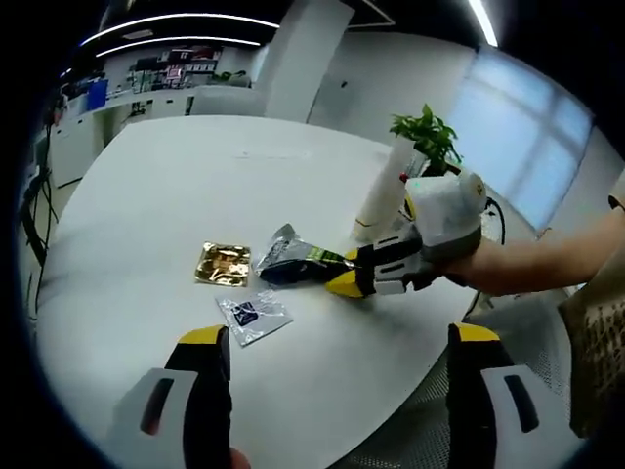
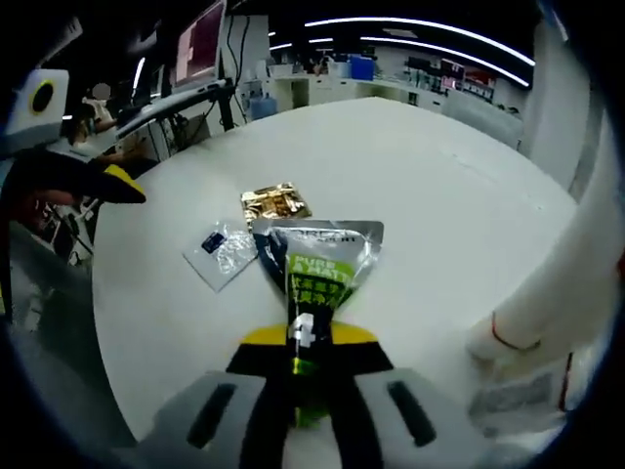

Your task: Arrange the skincare products in the storage area until every visible bottle or jar stands upright without overlapping.

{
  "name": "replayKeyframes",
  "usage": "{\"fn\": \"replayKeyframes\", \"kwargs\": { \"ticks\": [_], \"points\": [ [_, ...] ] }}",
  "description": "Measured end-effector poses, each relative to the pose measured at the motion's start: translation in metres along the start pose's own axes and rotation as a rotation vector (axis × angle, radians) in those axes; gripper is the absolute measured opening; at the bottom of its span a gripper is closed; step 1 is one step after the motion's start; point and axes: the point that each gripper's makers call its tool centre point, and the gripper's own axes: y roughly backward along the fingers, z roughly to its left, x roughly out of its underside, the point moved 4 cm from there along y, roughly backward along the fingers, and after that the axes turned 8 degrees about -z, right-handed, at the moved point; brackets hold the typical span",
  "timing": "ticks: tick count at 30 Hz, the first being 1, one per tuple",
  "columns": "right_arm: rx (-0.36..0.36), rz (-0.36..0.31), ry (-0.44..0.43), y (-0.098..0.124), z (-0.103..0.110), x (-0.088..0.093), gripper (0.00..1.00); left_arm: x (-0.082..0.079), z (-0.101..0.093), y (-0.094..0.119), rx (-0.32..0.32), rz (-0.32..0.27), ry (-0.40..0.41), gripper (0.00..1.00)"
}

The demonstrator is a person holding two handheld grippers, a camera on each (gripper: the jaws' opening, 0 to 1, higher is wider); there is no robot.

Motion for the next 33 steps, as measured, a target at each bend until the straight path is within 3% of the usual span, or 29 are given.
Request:
{"fn": "replayKeyframes", "kwargs": {
  "ticks": [8, 11, 19, 26, 33],
  "points": [
    [-0.029, -0.070, -0.088, 0.025, 0.011, 0.003, 0.08, -0.009, -0.008, 0.000, 0.032, -0.068, 0.093, 0.89],
    [-0.047, -0.127, -0.150, 0.037, 0.018, -0.002, 0.08, -0.012, -0.015, -0.002, 0.051, -0.090, 0.128, 0.89],
    [-0.108, -0.244, -0.200, 0.069, 0.039, -0.021, 0.08, -0.025, -0.035, -0.007, 0.120, -0.163, 0.228, 0.86],
    [-0.186, -0.340, -0.171, 0.094, 0.063, -0.045, 0.08, -0.042, -0.047, -0.003, 0.146, -0.256, 0.332, 0.84],
    [-0.213, -0.375, -0.078, 0.116, 0.079, -0.055, 0.08, -0.055, -0.046, 0.006, 0.134, -0.349, 0.382, 0.67]
  ]
}}
